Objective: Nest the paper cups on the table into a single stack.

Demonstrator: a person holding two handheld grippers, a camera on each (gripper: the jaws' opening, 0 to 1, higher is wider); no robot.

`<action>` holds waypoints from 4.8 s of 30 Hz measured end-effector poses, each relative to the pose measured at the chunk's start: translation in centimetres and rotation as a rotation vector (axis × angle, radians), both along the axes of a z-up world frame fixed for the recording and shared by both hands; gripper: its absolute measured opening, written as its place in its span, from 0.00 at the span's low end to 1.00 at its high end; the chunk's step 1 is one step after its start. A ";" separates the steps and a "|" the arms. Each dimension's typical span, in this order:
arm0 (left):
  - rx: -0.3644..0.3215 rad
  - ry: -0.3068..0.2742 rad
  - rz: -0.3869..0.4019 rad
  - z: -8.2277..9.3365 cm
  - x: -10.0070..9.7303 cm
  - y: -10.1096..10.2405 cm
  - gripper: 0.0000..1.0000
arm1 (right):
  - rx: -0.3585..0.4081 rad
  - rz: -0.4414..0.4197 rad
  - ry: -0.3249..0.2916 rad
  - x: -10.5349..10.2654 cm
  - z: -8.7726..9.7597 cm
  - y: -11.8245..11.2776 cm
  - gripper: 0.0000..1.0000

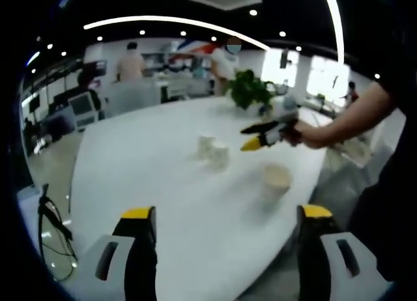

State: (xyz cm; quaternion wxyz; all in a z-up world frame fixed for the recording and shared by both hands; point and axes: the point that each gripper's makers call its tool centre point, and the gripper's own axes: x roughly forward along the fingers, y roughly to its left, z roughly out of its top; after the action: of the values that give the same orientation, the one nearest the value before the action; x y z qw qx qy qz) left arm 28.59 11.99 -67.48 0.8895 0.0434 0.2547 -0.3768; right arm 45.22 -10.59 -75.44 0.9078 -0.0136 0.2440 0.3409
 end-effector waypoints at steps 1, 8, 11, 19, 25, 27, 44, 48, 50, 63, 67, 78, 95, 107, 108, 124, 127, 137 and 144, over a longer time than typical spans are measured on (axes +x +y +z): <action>0.002 -0.001 0.001 0.1 0.0 0.0 0.88 | -0.005 0.001 0.000 0.3 -0.1 0.1 0.86; 0.006 0.009 0.024 -0.2 0.1 0.5 0.88 | -0.005 -0.022 0.023 2.0 -0.8 0.6 0.81; 0.005 0.012 0.035 -0.2 0.0 0.5 0.87 | -0.003 -0.013 0.031 2.6 -1.0 1.0 0.77; -0.004 0.024 0.056 -0.5 0.2 0.6 0.88 | -0.024 0.012 0.042 3.5 -1.7 1.7 0.66; -0.013 0.026 0.062 -0.4 0.5 0.6 0.88 | -0.016 0.034 0.063 3.7 -2.3 2.3 0.55; -0.010 0.025 0.063 -0.4 0.6 0.7 0.88 | -0.018 0.036 0.060 3.8 -2.4 2.3 0.54; -0.016 0.030 0.069 -0.6 0.8 1.5 0.88 | -0.073 0.076 0.071 3.9 -3.4 2.8 0.35; -0.017 0.027 0.073 -0.6 0.9 1.8 0.87 | -0.066 0.068 0.075 4.1 -3.5 2.7 0.35; -0.016 0.026 0.073 -0.5 0.8 1.8 0.87 | -0.066 0.068 0.075 4.0 -3.4 2.7 0.35; -0.021 0.028 0.067 -0.5 0.7 1.6 0.86 | -0.038 0.061 0.082 3.3 -3.0 2.2 0.34; -0.022 0.022 0.062 -0.2 0.6 1.4 0.86 | -0.030 0.059 0.083 2.9 -2.4 2.2 0.34; -0.026 0.004 0.045 0.5 0.5 0.8 0.85 | 0.009 0.036 0.074 1.8 0.0 1.8 0.34; -0.044 -0.020 -0.006 0.7 0.4 -0.8 0.85 | 0.034 0.004 0.026 0.4 3.8 0.3 0.33; -0.052 -0.024 -0.042 0.1 0.5 -1.7 0.84 | 0.113 -0.013 -0.017 -1.4 8.2 -0.2 0.33; -0.052 -0.023 -0.044 0.1 0.6 -1.7 0.84 | 0.115 -0.011 -0.020 -1.6 8.4 -0.2 0.33; -0.059 -0.024 -0.051 -0.1 0.7 -2.3 0.84 | 0.224 -0.031 -0.040 -3.8 12.9 -0.4 0.33; -0.066 -0.019 -0.053 -0.2 0.6 -2.3 0.84 | 0.228 -0.024 -0.050 -4.4 13.4 -0.5 0.33; -0.068 -0.028 -0.080 0.4 0.7 -3.2 0.84 | 0.296 -0.037 -0.037 -5.9 14.5 -0.9 0.33; -0.082 -0.034 -0.082 1.0 0.9 -3.5 0.84 | 0.323 -0.009 -0.057 -7.4 16.6 -0.7 0.33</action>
State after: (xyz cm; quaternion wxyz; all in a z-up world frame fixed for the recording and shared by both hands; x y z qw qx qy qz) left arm 29.45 8.52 -66.49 0.8785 0.0239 0.2219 -0.4224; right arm 37.80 -11.28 -58.83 0.9063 0.1238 0.1602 0.3711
